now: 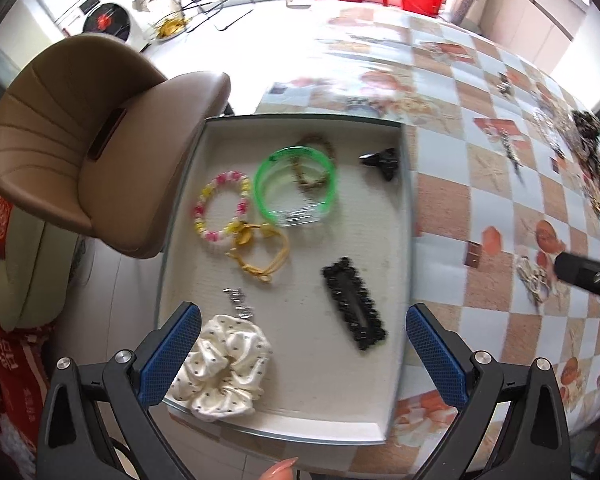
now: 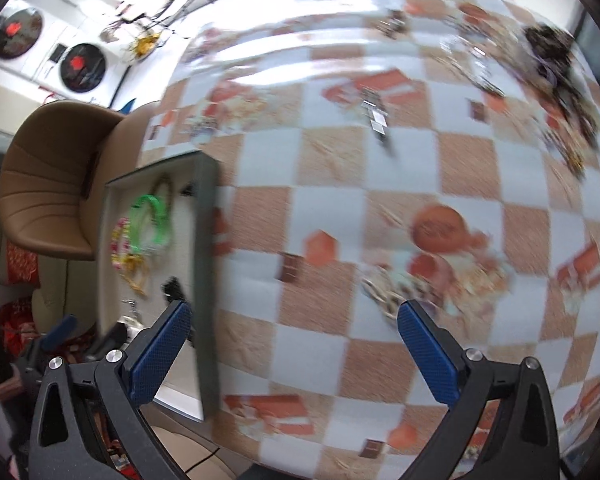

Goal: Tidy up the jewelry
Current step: 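Move the left tool toward the bunny-ear hair clip while the right tool approaches the rhinestone hair pin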

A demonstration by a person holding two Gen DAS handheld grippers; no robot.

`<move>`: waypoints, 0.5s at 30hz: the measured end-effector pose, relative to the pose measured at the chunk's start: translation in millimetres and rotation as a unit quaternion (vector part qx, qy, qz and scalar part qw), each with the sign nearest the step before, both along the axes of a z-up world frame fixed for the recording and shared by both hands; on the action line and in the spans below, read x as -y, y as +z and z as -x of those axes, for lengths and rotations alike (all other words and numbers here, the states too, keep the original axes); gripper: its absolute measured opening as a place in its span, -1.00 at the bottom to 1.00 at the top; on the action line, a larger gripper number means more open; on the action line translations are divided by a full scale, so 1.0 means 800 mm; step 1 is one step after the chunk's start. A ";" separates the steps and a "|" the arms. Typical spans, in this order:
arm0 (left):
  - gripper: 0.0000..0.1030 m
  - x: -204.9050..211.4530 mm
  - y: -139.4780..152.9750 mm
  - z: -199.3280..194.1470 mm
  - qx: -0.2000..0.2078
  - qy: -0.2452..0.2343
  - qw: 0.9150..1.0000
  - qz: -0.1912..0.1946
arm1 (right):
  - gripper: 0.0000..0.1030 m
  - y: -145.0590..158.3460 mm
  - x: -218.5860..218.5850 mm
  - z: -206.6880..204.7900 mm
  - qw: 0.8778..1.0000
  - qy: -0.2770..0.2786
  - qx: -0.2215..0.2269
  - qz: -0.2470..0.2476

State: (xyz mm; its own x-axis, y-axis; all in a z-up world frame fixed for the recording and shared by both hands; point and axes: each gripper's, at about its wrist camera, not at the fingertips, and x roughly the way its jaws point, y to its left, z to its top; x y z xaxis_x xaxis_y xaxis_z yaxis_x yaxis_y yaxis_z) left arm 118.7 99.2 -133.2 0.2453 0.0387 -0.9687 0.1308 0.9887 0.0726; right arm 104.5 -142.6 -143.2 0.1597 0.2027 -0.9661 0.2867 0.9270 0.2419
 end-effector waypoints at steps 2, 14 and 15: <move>1.00 0.013 0.002 0.002 -0.002 -0.008 1.000 0.003 | 0.99 -0.009 0.016 0.009 1.000 -0.008 -0.019 0.000; 1.00 0.124 -0.008 0.010 -0.035 -0.073 0.996 0.044 | 0.99 -0.031 0.136 0.048 0.995 -0.070 -0.070 0.011; 1.00 0.136 -0.012 0.011 -0.040 -0.079 0.995 0.047 | 0.99 -0.032 0.142 0.046 0.995 -0.070 -0.071 0.010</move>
